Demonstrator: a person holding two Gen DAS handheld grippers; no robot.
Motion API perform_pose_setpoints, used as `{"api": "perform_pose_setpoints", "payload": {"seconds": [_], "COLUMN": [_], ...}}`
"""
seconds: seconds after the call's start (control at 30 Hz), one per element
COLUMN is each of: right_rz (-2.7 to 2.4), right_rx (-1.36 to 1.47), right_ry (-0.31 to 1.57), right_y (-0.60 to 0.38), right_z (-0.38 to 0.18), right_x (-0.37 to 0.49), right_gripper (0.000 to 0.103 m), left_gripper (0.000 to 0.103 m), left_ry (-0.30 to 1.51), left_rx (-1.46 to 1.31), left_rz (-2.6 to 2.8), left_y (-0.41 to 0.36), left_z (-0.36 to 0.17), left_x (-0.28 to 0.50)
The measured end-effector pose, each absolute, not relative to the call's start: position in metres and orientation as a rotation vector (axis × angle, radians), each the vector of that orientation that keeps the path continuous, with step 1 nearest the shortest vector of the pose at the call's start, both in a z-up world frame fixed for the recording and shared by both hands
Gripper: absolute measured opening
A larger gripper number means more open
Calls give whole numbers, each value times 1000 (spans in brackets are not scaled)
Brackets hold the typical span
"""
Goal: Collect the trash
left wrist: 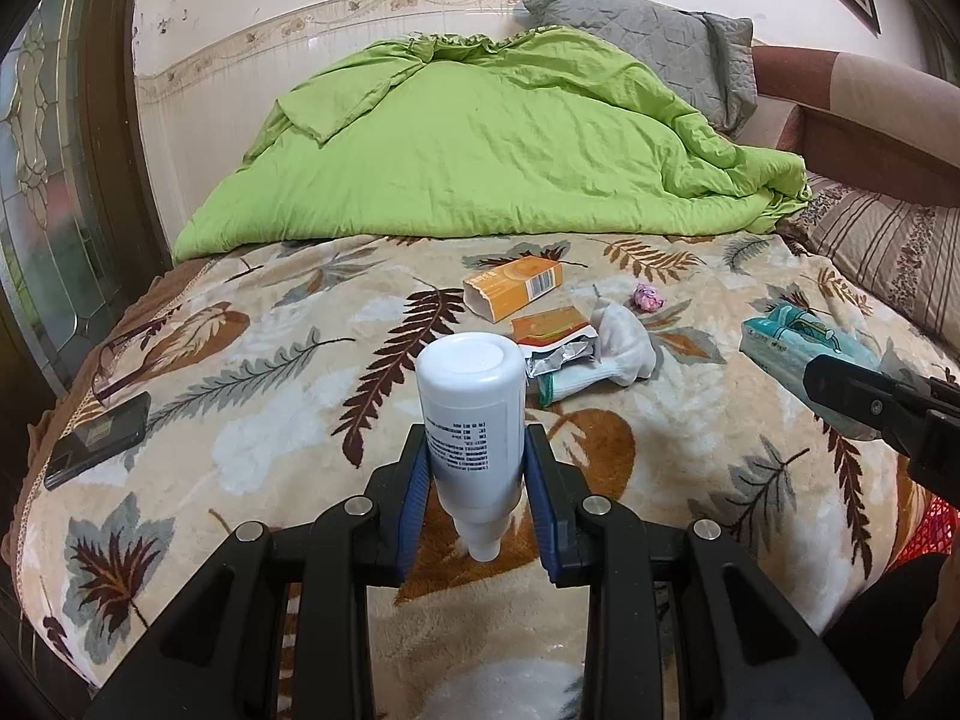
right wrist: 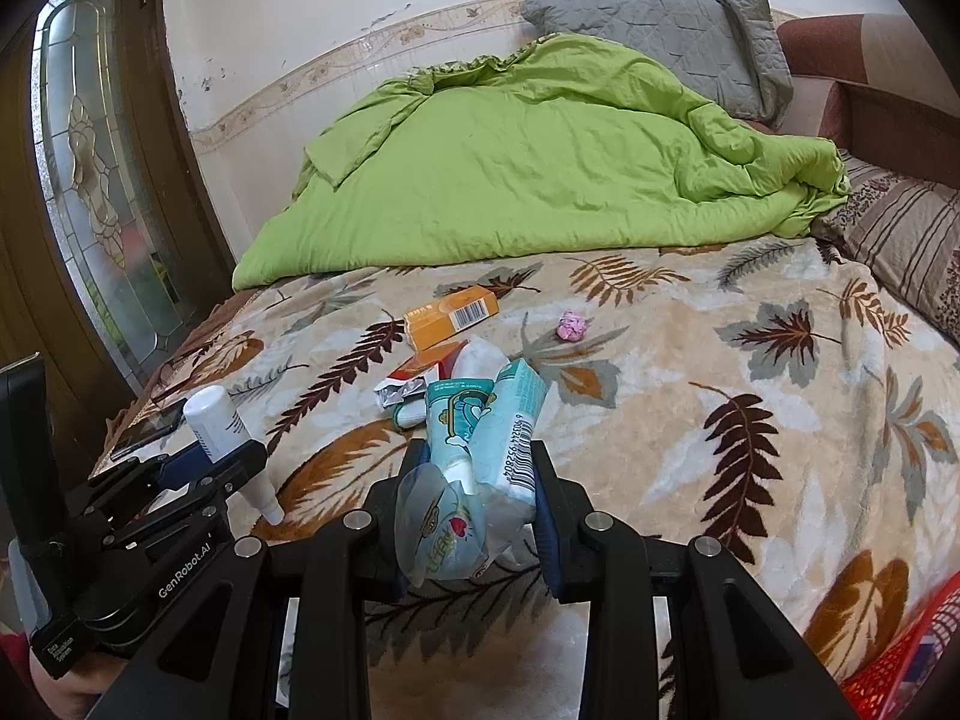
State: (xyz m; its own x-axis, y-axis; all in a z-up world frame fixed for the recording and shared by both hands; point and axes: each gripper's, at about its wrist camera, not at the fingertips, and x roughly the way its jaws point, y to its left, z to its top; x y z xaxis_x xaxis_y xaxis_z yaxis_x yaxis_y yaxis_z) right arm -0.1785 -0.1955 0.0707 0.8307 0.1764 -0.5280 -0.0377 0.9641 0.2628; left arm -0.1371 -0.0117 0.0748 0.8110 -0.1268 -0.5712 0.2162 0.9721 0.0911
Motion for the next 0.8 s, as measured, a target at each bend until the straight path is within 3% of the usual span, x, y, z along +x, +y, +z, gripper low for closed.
{"api": "perform_pose_setpoints", "payload": {"seconds": [0.8], "right_rz": [107], "right_rx": [251], "right_ry": [575], "right_y": [-197], "right_z": [71], "right_x": [-177], "right_gripper": [34], "left_gripper": [30], "left_ry": [590], "left_rx": [157], "left_rz": [-198], "left_y": [-17], "left_z": [75], "left_x": [-136]}}
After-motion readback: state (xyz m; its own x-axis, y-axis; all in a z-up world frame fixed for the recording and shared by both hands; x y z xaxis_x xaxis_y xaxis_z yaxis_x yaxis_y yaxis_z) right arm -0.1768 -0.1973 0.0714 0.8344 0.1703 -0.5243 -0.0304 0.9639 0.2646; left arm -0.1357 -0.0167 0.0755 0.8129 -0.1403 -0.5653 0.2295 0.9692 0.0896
